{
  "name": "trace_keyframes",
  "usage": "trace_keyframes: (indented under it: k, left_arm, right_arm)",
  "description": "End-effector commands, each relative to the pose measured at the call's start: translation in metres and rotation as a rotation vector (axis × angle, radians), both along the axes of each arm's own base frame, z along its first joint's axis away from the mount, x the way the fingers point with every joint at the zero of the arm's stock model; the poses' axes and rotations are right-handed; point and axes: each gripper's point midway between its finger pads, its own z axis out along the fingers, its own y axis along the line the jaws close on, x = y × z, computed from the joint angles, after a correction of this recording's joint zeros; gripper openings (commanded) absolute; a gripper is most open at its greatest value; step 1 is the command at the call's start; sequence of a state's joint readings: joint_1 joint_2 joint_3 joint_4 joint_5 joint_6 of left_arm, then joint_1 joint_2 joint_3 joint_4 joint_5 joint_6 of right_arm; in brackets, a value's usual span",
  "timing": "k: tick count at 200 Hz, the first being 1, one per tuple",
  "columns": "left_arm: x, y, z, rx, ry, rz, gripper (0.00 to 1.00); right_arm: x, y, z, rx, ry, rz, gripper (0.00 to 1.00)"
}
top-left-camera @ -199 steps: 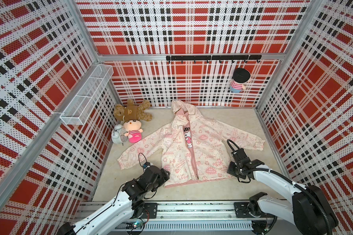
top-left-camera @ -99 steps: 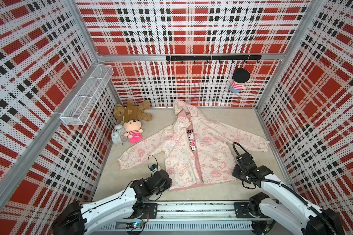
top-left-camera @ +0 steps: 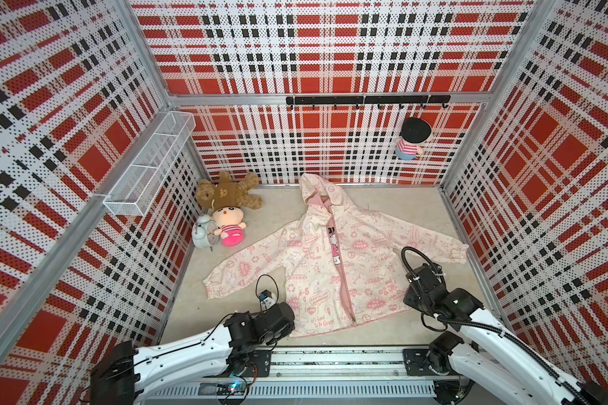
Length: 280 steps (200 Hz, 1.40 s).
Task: Unzip the jacket
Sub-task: Smooth out the jacket at the center of the board.
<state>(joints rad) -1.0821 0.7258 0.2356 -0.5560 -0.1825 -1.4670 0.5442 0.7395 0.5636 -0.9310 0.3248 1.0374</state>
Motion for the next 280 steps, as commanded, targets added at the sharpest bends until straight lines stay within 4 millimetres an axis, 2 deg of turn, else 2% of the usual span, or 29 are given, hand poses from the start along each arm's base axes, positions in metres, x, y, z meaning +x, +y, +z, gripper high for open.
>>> trace_keyframes:
  k: [1,13,19,46,64,75,98,106,112,122,127,141,154,180,194,206,223,249,280]
  left_arm:
    - [-0.009,0.028,-0.002,0.105,0.031,0.029,0.16]
    - [-0.007,0.031,0.006,0.105,0.012,0.043,0.27]
    - [-0.005,0.033,0.011,0.107,-0.001,0.055,0.36]
    - [0.003,0.035,0.033,0.073,-0.057,0.099,0.57]
    - [0.008,0.037,0.045,0.063,-0.088,0.120,0.63]
    - [0.013,0.040,0.057,0.073,-0.121,0.132,0.63]
    - [0.037,0.039,0.102,0.076,-0.277,0.151,0.61]
    - [0.047,0.038,0.122,0.080,-0.347,0.155,0.61]
    - [0.056,0.037,0.137,0.088,-0.401,0.155,0.62]
    - [0.071,0.035,0.156,0.115,-0.477,0.151,0.66]
    - [0.079,0.034,0.167,0.128,-0.514,0.140,0.67]
    - [0.106,0.030,0.188,0.152,-0.570,0.122,0.69]
    - [0.136,0.022,0.199,0.134,-0.596,0.069,0.73]
    - [0.205,0.019,0.203,0.107,-0.571,0.042,0.80]
    - [0.241,0.010,0.209,0.206,-0.579,-0.001,0.81]
    - [0.273,-0.001,0.200,0.269,-0.533,-0.038,0.82]
    - [0.315,-0.024,0.186,0.279,-0.491,-0.081,0.77]
    - [0.367,-0.063,0.167,0.241,-0.482,-0.129,0.70]
    - [0.414,-0.097,0.141,0.223,-0.460,-0.154,0.59]
  right_arm:
    - [0.003,-0.018,0.030,-0.067,-0.075,-0.052,0.36]
    - [0.007,-0.017,0.039,-0.073,-0.093,-0.042,0.48]
    - [0.008,-0.016,0.041,-0.075,-0.095,-0.038,0.50]
    - [0.009,-0.013,0.038,-0.066,-0.087,-0.025,0.56]
    - [0.016,-0.008,0.038,-0.059,-0.117,0.004,0.56]
    - [0.025,0.000,0.041,-0.057,-0.140,0.037,0.55]
    - [0.063,0.037,0.056,-0.031,-0.221,0.192,0.55]
    - [0.078,0.057,0.061,-0.014,-0.250,0.275,0.57]
    - [0.091,0.073,0.065,0.003,-0.270,0.337,0.60]
    - [0.110,0.085,0.067,-0.003,-0.275,0.373,0.63]
    - [0.119,0.102,0.069,0.034,-0.277,0.442,0.64]
    - [0.145,0.130,0.071,0.048,-0.263,0.556,0.64]
    - [0.168,0.155,0.075,0.063,-0.275,0.649,0.65]
    - [0.205,0.181,0.078,0.128,-0.291,0.719,0.65]
    - [0.220,0.187,0.076,0.201,-0.301,0.726,0.65]
    - [0.232,0.191,0.073,0.238,-0.312,0.731,0.65]
    - [0.244,0.197,0.065,0.234,-0.295,0.760,0.65]
    - [0.257,0.198,0.053,0.235,-0.289,0.765,0.66]
    - [0.265,0.186,0.046,0.229,-0.289,0.730,0.66]
